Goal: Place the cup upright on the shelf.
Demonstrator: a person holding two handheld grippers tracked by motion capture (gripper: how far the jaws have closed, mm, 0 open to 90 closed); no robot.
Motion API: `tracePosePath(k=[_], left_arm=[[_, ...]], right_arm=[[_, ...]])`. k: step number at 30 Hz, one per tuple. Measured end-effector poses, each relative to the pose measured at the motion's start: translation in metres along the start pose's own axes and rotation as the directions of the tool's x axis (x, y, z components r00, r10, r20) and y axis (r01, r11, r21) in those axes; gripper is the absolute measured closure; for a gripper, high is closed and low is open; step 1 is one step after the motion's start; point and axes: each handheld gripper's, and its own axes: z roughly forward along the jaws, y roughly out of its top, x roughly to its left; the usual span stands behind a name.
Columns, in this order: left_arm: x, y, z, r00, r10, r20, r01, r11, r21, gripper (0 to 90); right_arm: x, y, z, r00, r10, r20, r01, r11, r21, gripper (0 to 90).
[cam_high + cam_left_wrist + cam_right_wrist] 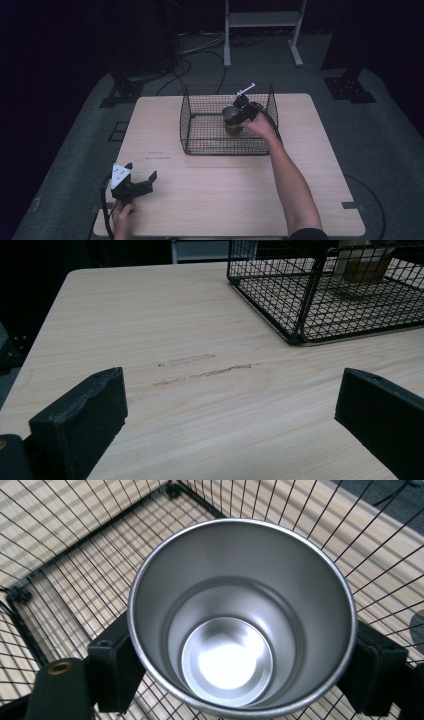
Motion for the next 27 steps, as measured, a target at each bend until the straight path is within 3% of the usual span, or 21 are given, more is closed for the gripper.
tracePosePath(k=[9,22,27], left_arm=[[-0.0001,0.0,-0.0001,1.0,0.001,0.001,-0.001,1.0,0.0,0.0],[0.0,0.0,-0.0001,1.0,0.0,0.001,0.0,1.0,0.0,0.0],[-0.0001,0.0,-0.0002,1.0,0.001,0.001,-0.001,1.0,0.0,0.0]], right_arm=[[0.0029,-0.0033,0.0085,0.9999,-0.013,0.001,0.013,0.999,0.047,16.9],[0.0035,-0.0028,0.0045,0.9996,-0.023,0.017,0.022,0.999,0.049,14.2],[0.0058,-0.0023,0.0039,0.9983,-0.046,0.035,0.044,0.997,0.056,12.8]])
